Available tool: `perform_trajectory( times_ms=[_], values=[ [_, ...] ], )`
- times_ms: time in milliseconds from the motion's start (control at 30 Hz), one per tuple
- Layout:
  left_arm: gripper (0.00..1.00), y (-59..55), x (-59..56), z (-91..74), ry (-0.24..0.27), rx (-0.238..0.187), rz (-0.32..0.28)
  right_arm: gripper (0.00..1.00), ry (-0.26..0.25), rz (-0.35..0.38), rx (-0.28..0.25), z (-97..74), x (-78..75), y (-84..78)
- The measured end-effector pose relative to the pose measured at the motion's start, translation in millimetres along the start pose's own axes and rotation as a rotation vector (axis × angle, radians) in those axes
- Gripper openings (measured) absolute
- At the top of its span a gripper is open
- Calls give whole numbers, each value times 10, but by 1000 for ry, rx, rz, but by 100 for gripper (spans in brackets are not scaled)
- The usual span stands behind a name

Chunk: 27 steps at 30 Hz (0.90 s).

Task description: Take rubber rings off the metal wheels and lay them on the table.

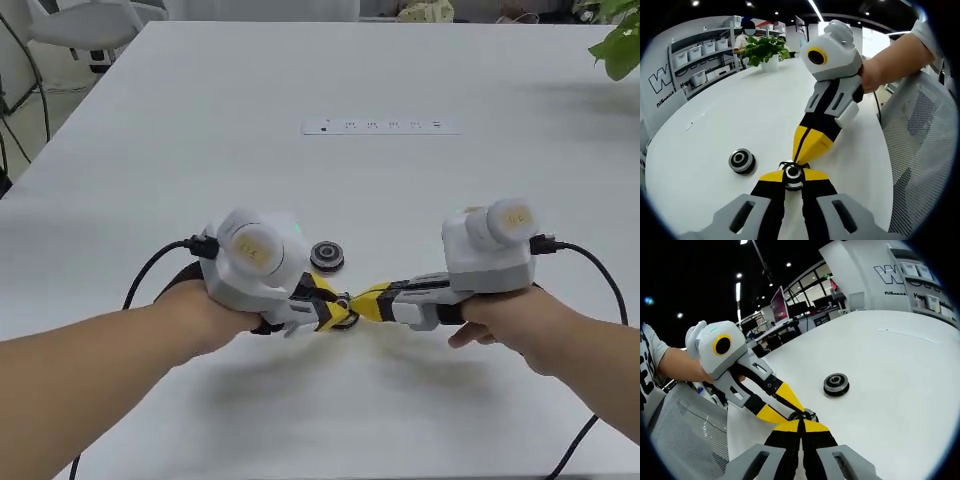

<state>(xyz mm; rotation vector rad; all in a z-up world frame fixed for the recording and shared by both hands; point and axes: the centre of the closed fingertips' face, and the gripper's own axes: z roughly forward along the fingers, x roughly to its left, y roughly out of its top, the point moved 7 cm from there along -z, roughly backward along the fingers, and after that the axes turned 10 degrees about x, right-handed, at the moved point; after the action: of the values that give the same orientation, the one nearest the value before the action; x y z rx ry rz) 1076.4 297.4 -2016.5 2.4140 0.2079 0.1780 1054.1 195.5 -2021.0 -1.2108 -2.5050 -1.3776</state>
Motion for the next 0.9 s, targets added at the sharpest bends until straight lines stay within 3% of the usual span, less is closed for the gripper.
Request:
perform_trajectory(
  times_ms=[133,200,267,533,900],
  values=[
    [6,-3,0,-1,0,-1,-1,0,8,-8,-9,8,20,24],
    [6,-4,0,-2,1,-2,-2,0,43,-21,-20,12,62,53],
    [6,-3,0,-2,0,-2,-3,0,9,-55,-3,26,51,56],
    [7,-1,-2,-4,4,-3,-11,0,-8,-52,-9,2,-33,32],
    [9,11,-9,-25,4,11,18,0,0,-41,-22,7,-46,45]
  ],
)
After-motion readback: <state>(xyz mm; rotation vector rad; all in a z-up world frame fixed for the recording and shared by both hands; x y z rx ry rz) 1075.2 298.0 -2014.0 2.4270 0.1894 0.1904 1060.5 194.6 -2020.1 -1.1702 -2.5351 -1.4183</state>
